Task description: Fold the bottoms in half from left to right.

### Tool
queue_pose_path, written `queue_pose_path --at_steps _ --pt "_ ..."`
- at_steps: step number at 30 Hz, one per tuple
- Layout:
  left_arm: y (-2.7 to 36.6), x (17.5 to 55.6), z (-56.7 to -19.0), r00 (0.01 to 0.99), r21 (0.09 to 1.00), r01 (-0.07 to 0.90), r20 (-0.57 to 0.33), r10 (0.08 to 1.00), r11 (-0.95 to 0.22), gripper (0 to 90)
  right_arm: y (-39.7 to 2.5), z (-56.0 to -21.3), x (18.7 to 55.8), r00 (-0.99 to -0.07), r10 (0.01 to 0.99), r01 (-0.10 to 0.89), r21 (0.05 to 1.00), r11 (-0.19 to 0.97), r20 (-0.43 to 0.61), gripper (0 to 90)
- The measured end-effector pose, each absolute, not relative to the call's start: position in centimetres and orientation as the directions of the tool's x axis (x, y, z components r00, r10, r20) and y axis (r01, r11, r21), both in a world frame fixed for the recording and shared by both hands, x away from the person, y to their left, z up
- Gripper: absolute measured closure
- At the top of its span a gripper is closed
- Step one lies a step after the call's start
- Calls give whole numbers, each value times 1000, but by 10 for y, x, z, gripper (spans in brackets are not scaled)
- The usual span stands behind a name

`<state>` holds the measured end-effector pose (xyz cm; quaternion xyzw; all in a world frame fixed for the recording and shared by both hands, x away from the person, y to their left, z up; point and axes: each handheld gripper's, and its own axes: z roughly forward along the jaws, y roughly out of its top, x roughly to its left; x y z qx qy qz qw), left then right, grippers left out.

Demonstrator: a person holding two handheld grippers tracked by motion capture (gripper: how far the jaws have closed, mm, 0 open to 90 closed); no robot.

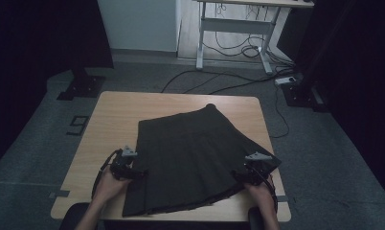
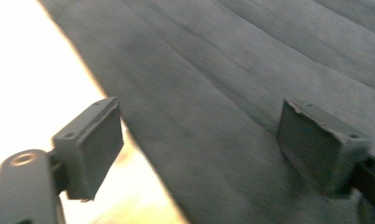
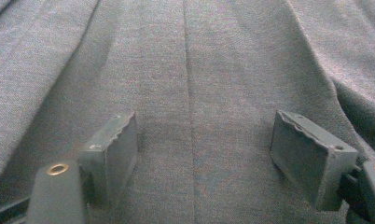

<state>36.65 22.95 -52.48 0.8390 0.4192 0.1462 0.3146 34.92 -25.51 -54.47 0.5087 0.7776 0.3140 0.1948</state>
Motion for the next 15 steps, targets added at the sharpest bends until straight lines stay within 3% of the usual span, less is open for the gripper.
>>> queue_pose_path --at_steps 8,15 --pt "244 410 -505 582 702 556 52 811 -444 139 -256 -546 348 -407 913 656 701 279 18 235" --pt "244 441 -499 544 703 598 -3 839 -385 133 -256 -547 347 -407 913 654 704 277 19 234"
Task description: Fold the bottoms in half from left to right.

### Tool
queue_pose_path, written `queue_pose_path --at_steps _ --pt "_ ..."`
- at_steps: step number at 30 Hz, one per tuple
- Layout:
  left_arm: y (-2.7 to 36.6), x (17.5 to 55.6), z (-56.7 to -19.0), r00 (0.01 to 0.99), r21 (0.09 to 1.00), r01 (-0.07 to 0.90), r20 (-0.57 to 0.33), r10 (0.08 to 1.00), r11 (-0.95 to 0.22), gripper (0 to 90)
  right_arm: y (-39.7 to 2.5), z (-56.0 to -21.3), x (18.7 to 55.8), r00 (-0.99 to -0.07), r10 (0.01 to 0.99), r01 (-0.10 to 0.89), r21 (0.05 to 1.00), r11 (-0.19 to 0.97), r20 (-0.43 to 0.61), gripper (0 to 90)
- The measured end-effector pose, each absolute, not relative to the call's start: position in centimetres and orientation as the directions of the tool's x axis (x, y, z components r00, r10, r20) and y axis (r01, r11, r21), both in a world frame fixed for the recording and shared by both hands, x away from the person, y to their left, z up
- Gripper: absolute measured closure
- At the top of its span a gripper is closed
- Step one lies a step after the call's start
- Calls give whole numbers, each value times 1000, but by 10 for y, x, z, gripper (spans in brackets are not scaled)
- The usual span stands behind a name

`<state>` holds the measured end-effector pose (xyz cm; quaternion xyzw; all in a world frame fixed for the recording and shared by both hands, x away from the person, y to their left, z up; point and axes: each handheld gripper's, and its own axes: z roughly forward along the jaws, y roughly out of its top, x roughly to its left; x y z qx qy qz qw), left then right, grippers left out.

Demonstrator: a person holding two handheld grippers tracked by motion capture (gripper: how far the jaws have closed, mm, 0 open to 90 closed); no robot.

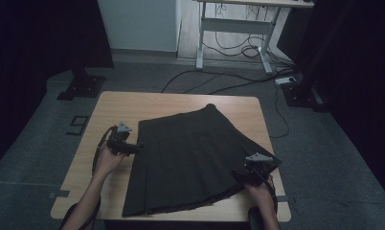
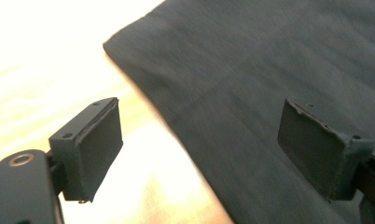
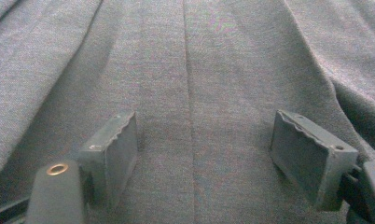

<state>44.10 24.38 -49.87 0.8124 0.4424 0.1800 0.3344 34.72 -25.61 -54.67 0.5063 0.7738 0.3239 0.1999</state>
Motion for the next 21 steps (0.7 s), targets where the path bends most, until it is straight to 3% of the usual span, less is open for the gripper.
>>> queue_pose_path --at_steps 13,21 --pt "237 489 -507 493 687 626 19 870 -370 117 -257 -547 347 -410 912 648 709 278 18 232" --pt "237 507 -531 442 668 675 -24 897 -315 113 -257 -548 347 -412 911 645 712 278 18 230"
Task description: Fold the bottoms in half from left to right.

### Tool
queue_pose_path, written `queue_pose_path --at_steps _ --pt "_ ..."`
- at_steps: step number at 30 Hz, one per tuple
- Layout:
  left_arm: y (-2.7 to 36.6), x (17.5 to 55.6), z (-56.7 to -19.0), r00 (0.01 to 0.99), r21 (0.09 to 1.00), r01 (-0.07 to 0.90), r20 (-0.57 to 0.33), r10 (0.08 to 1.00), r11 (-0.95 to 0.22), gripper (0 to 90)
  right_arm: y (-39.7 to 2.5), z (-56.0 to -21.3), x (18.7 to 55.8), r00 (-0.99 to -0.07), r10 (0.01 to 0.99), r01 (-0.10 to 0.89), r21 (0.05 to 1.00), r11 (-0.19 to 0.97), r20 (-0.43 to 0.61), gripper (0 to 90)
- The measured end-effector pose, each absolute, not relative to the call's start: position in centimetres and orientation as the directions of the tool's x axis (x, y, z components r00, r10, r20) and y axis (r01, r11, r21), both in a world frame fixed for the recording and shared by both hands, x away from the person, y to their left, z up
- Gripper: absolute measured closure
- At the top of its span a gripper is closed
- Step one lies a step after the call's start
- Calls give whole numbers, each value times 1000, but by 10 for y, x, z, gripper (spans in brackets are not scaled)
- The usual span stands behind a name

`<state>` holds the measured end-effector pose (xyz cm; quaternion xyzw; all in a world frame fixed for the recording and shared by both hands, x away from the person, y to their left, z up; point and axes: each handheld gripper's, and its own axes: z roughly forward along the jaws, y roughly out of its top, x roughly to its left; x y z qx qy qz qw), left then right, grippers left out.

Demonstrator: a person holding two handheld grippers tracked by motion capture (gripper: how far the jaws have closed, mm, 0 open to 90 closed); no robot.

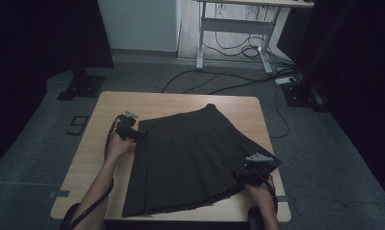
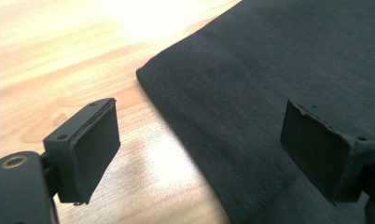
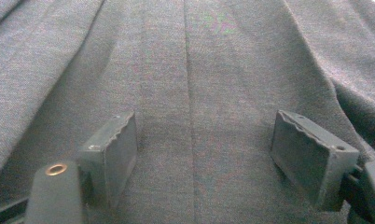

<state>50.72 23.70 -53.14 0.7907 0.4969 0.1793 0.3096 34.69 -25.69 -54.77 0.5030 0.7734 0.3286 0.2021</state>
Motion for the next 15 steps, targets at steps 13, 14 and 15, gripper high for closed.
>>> queue_pose_path --at_steps 13,14,15 --pt "240 507 -547 421 676 675 -23 907 -296 57 -258 -548 347 -434 901 642 711 289 26 181" --pt "240 507 -547 421 676 675 -23 907 -296 56 -257 -548 347 -435 900 643 709 289 28 168" --pt "240 507 -547 421 676 675 -23 907 -296 56 -257 -548 347 -435 900 643 709 289 28 168"
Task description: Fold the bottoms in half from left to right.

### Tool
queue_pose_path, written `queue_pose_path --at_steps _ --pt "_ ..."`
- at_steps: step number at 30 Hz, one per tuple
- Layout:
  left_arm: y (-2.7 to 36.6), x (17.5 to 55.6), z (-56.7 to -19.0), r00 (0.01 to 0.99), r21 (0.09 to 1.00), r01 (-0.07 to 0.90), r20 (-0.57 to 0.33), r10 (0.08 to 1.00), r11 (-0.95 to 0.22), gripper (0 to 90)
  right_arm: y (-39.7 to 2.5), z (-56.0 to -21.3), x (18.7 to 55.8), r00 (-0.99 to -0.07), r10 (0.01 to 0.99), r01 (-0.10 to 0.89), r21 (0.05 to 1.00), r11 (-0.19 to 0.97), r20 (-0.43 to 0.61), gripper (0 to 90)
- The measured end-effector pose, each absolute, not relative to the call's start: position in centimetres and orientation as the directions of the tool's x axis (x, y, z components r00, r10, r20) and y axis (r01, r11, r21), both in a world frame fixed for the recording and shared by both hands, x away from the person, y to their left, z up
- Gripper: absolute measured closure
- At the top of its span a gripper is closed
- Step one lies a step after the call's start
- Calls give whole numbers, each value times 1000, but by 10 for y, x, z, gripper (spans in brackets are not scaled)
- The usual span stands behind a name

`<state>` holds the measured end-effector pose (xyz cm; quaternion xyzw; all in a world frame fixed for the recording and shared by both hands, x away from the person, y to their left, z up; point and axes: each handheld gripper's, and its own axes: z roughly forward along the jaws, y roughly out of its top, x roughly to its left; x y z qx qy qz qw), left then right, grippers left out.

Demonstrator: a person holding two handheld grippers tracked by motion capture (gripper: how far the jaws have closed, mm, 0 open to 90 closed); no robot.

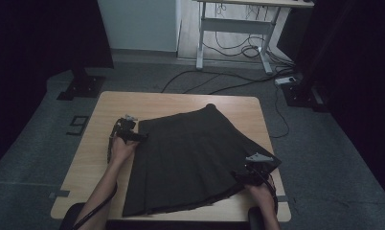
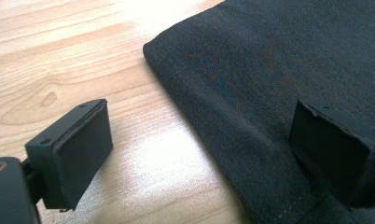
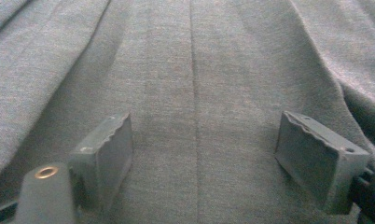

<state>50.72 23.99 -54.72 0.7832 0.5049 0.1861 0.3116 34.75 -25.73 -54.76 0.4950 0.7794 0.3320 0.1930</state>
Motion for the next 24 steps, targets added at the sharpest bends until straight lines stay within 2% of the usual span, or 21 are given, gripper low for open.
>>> queue_pose_path --at_steps 8,18,24 --pt "240 508 -547 417 675 677 -23 909 -293 46 -258 -538 346 -452 891 665 680 309 37 135" --pt "240 508 -547 418 674 677 -22 908 -295 46 -242 -507 339 -526 851 610 700 371 7 108" --pt "240 508 -547 418 674 677 -22 908 -295 46 -217 -492 335 -598 801 556 720 416 -1 50"
